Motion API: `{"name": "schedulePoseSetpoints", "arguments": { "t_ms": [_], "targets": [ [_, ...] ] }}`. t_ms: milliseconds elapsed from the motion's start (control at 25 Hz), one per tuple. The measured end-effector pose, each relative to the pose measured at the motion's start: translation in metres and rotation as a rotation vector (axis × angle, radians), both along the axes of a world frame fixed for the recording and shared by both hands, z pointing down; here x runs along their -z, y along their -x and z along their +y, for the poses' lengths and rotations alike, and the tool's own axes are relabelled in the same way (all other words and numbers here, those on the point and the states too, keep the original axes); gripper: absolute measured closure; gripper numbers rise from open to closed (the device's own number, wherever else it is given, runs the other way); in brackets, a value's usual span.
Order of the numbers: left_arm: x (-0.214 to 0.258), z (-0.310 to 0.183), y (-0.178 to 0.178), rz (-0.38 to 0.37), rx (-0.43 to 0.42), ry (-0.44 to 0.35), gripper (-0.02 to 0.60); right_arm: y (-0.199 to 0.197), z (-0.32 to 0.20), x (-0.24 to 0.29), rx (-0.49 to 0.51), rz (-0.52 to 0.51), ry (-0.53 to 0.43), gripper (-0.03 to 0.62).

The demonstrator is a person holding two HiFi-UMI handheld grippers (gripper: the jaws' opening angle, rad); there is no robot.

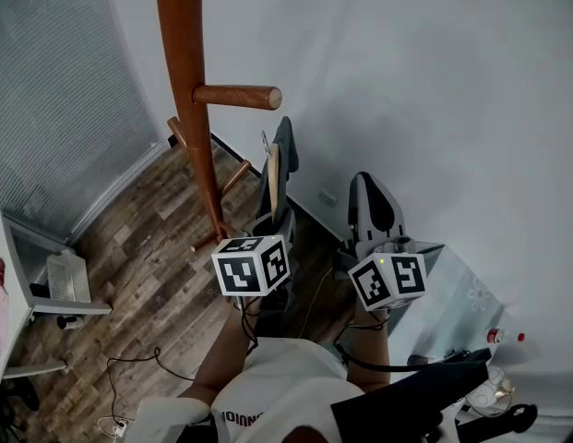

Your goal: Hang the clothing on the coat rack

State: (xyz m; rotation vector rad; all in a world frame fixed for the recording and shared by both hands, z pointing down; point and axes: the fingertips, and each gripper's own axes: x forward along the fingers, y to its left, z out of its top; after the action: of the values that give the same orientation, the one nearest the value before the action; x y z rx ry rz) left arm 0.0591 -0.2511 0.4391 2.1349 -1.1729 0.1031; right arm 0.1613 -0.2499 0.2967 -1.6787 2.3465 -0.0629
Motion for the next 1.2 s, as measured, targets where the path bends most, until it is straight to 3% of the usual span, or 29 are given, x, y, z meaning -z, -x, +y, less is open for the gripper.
{"name": "schedulePoseSetpoints", "arguments": {
  "t_ms": [1200],
  "targets": [
    [-0.041,-0.001,0.011,0.055,0.063,0.109,0.556,0.005,-0.002,-0.004,0.011,0.015,0.013,0.574]
  ]
}}
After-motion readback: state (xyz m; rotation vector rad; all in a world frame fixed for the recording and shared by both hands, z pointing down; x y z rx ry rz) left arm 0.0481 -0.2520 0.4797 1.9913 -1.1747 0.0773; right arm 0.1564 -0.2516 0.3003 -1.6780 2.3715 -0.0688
